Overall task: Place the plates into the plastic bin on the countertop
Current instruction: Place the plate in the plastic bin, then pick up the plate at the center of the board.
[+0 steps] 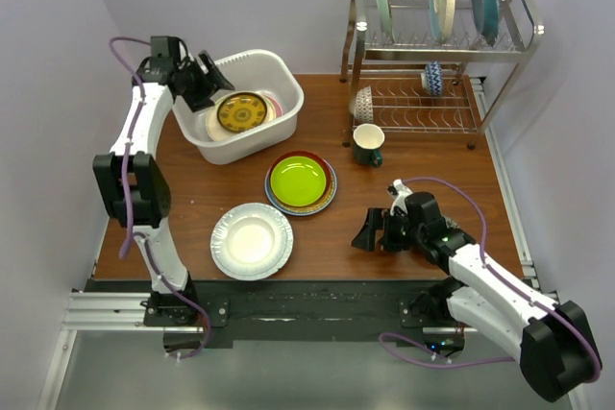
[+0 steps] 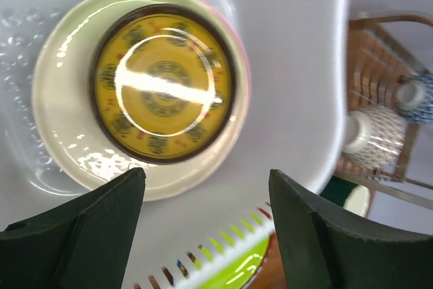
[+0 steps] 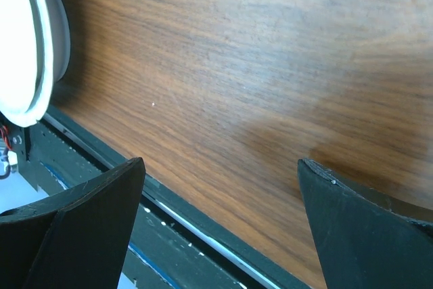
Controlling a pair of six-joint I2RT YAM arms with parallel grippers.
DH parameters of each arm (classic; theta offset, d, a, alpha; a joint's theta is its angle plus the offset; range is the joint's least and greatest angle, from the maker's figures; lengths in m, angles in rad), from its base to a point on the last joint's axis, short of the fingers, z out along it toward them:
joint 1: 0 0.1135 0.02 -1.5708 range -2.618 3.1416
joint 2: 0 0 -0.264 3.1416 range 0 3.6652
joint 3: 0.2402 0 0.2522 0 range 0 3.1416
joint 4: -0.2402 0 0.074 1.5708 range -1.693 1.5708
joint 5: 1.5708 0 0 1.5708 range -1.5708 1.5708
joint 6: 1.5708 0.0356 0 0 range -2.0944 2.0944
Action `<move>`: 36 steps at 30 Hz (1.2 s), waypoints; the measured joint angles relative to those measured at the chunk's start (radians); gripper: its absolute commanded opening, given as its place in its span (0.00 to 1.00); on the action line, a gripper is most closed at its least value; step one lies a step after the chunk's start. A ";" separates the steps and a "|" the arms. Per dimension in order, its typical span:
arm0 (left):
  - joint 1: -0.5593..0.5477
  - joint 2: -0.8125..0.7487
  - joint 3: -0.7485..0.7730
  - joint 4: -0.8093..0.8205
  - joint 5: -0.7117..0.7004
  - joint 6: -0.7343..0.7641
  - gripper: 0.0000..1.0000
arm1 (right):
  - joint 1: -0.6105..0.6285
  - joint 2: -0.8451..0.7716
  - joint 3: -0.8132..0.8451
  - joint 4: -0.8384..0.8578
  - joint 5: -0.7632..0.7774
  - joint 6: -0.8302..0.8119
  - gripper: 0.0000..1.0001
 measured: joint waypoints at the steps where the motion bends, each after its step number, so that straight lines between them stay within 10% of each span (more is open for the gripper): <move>1: 0.000 -0.024 0.000 0.006 0.016 -0.002 0.79 | 0.000 0.010 0.011 -0.001 0.000 -0.004 0.99; 19: -0.289 -0.400 -0.322 0.063 0.027 0.036 0.75 | 0.001 0.286 0.336 0.037 0.000 -0.016 0.92; 36: -0.472 -0.575 -0.748 0.129 -0.101 -0.027 0.74 | 0.009 0.669 0.640 0.084 -0.029 -0.008 0.60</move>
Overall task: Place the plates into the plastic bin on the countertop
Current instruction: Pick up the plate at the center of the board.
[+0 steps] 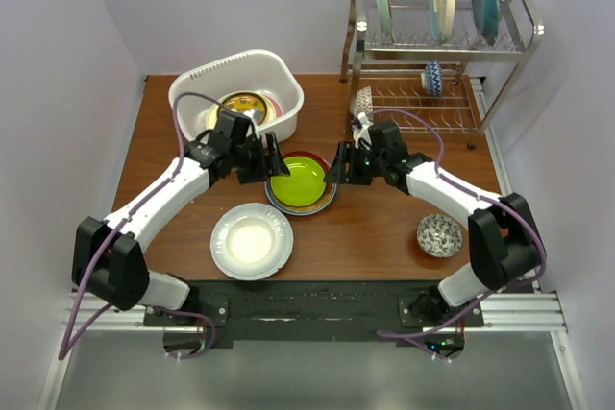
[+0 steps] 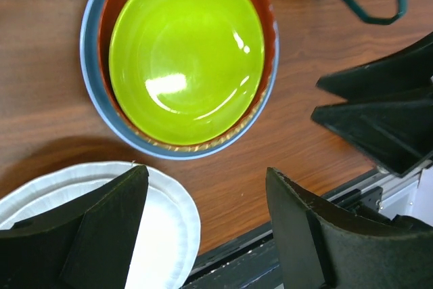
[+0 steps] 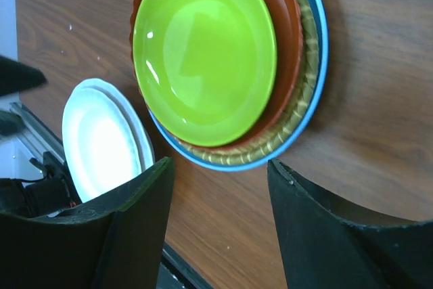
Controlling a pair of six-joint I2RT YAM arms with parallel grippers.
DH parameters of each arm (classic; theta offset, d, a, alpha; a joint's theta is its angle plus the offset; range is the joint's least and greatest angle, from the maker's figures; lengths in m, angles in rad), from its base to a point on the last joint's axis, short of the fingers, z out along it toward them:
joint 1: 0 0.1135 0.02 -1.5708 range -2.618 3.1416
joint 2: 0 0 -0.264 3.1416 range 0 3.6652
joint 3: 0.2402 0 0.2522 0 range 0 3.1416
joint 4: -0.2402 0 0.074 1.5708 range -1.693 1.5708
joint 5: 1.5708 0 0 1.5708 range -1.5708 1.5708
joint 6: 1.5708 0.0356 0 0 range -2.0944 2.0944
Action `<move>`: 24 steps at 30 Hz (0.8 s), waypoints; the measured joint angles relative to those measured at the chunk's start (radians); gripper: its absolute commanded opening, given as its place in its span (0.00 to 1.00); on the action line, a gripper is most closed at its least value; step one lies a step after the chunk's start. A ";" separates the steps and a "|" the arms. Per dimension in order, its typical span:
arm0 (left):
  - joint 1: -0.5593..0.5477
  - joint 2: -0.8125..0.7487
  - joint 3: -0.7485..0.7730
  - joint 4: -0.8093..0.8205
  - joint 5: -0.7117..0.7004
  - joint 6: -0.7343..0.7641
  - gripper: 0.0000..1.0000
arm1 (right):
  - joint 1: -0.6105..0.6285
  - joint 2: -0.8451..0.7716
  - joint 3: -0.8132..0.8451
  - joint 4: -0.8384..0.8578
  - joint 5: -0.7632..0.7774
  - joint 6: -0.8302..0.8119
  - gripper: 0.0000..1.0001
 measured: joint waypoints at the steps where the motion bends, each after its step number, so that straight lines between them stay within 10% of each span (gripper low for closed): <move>1: -0.008 0.000 -0.017 0.005 -0.004 -0.005 0.74 | 0.002 0.017 0.015 0.000 -0.003 0.000 0.58; 24: -0.033 0.037 -0.117 0.028 -0.075 -0.028 0.74 | 0.042 0.310 0.196 0.001 0.002 0.029 0.44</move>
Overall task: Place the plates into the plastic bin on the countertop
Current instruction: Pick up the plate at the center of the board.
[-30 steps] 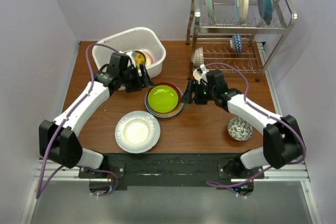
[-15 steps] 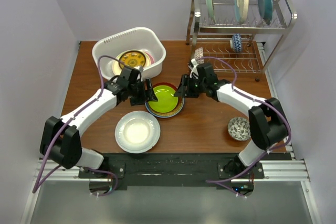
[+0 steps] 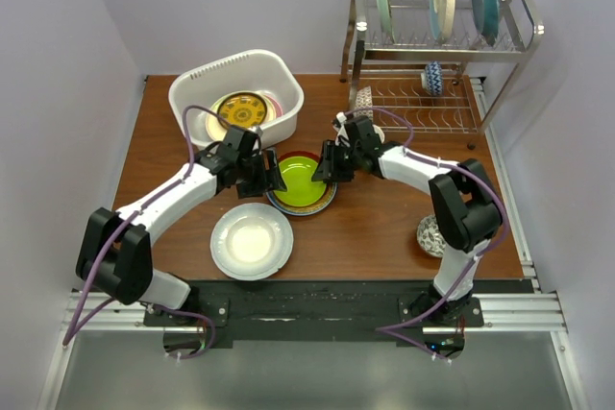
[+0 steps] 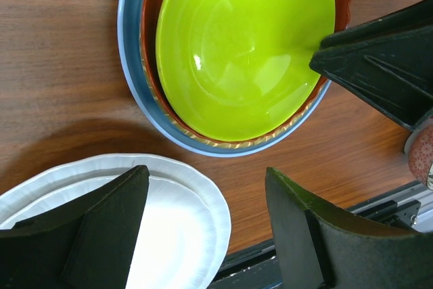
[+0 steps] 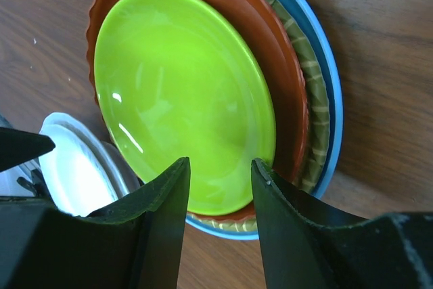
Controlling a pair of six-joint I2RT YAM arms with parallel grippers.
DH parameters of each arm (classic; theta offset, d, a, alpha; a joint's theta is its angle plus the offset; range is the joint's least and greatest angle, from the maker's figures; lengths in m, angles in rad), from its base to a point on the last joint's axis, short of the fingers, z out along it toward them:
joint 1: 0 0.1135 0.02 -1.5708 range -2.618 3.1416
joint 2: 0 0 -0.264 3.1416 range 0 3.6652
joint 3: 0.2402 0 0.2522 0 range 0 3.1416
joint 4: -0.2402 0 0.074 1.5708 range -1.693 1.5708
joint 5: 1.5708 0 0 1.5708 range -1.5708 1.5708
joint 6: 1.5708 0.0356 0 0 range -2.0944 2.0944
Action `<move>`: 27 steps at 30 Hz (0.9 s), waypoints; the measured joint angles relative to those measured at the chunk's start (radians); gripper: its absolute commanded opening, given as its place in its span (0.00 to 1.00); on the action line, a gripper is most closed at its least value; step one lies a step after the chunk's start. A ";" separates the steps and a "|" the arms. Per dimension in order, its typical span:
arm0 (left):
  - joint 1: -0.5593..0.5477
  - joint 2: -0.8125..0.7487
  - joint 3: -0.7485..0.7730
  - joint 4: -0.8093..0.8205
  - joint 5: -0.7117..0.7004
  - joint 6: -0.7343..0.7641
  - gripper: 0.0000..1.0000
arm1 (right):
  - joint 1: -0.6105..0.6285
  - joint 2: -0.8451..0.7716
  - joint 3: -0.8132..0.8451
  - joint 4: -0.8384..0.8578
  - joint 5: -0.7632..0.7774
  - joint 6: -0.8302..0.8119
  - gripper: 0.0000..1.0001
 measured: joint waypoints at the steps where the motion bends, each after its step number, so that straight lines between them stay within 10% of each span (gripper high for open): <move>1: 0.000 0.000 0.000 0.000 0.000 0.000 0.74 | 0.001 0.007 0.007 -0.002 0.000 0.000 0.44; 27: 0.000 0.077 0.001 0.134 -0.052 -0.015 0.64 | 0.022 0.058 0.015 0.032 0.017 0.003 0.44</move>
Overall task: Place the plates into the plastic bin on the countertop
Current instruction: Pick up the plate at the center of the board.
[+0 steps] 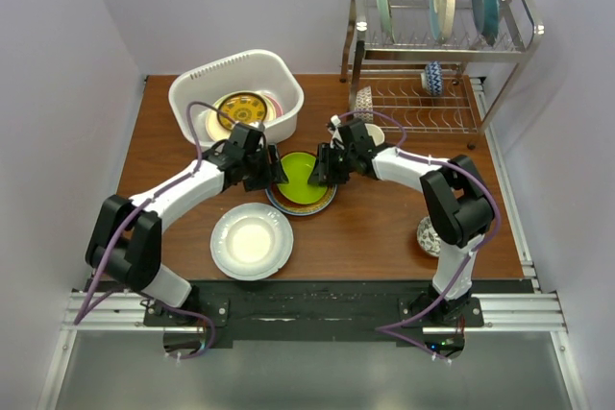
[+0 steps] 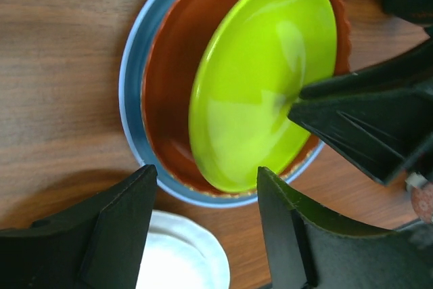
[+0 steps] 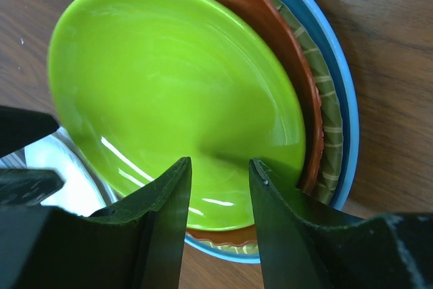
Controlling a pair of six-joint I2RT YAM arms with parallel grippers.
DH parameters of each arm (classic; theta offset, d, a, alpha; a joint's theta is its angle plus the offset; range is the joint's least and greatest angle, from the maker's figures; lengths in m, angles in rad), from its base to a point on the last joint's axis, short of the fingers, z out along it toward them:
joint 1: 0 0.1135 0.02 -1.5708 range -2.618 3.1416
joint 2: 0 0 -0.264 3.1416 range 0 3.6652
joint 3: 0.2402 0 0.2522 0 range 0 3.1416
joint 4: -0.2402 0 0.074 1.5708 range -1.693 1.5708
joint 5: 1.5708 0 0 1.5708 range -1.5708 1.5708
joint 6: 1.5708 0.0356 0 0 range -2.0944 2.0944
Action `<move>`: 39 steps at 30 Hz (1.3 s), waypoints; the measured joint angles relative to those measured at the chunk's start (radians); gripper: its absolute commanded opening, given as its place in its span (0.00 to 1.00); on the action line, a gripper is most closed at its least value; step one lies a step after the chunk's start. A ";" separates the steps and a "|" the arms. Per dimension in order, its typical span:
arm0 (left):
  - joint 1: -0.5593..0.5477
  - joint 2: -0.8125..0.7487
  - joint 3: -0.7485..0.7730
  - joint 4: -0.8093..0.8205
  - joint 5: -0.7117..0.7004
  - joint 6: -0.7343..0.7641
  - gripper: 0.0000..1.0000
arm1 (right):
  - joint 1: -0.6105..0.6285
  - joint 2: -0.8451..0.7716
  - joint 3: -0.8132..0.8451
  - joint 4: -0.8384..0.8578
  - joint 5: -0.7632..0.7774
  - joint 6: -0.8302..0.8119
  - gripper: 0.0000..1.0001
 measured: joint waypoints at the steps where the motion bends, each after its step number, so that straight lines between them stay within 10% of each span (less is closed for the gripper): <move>1: 0.000 0.014 0.001 0.008 -0.003 -0.001 0.64 | 0.000 0.000 -0.003 0.004 0.000 0.000 0.44; 14: 0.003 0.135 0.034 0.047 -0.031 0.001 0.40 | 0.000 0.000 -0.019 0.041 -0.010 0.001 0.44; 39: 0.004 0.078 0.098 0.021 -0.037 -0.004 0.53 | 0.000 -0.001 -0.037 0.056 -0.029 0.001 0.44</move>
